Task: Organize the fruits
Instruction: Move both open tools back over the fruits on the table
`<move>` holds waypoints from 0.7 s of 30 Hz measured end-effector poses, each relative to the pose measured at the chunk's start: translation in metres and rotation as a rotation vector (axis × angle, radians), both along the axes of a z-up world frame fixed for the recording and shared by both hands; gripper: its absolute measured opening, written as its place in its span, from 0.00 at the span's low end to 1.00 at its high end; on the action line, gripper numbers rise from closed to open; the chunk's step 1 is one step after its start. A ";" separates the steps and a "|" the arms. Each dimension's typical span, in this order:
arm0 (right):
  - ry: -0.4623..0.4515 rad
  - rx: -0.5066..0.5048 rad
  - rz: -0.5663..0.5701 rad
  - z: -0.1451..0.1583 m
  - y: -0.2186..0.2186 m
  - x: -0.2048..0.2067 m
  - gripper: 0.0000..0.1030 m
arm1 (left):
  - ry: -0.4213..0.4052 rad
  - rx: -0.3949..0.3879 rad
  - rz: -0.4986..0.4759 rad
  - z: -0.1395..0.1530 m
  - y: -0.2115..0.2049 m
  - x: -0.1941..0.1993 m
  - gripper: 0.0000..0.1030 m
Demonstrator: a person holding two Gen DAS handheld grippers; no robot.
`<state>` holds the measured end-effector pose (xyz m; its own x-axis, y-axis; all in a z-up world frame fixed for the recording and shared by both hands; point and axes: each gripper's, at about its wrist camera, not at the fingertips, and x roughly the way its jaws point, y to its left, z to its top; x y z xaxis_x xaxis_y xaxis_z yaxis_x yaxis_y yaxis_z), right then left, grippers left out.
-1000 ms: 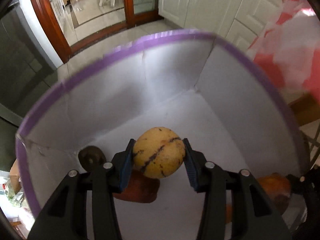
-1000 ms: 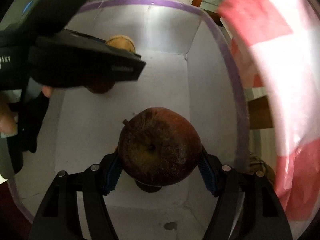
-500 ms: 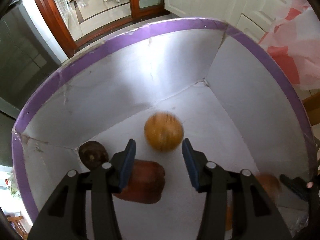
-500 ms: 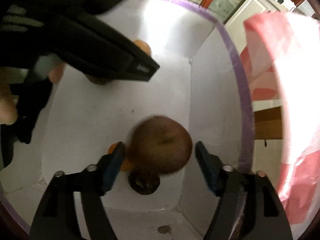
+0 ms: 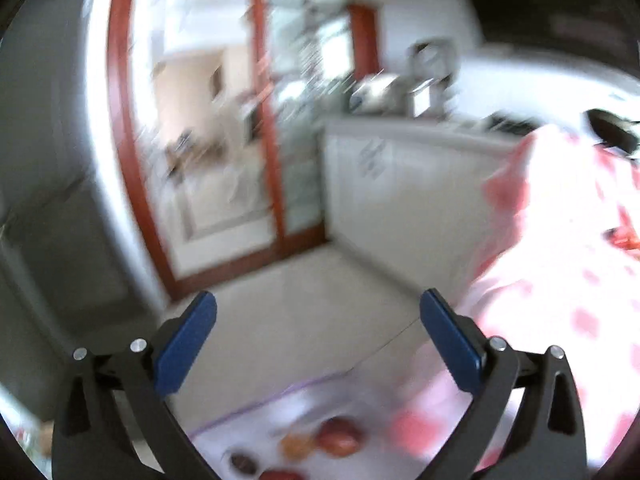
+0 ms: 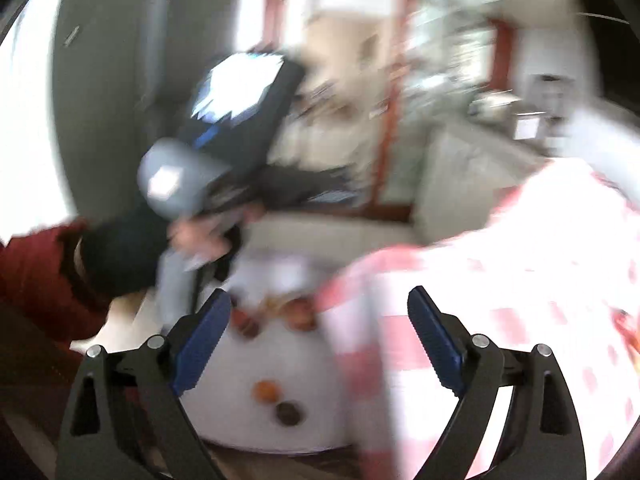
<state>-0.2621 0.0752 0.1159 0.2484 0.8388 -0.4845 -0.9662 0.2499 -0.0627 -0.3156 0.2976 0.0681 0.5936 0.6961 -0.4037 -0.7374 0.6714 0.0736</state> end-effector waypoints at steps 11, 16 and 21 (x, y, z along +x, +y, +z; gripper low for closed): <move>0.259 0.224 -0.898 -0.008 -0.236 0.208 0.85 | 0.114 -0.235 -0.625 0.002 -0.182 0.226 0.99; 0.366 0.191 -1.254 -0.045 -0.322 0.303 0.85 | 0.183 -0.329 -0.688 -0.030 -0.240 0.335 0.99; 0.422 0.164 -1.341 -0.065 -0.361 0.362 0.85 | 0.180 -0.374 -0.740 -0.046 -0.272 0.410 0.99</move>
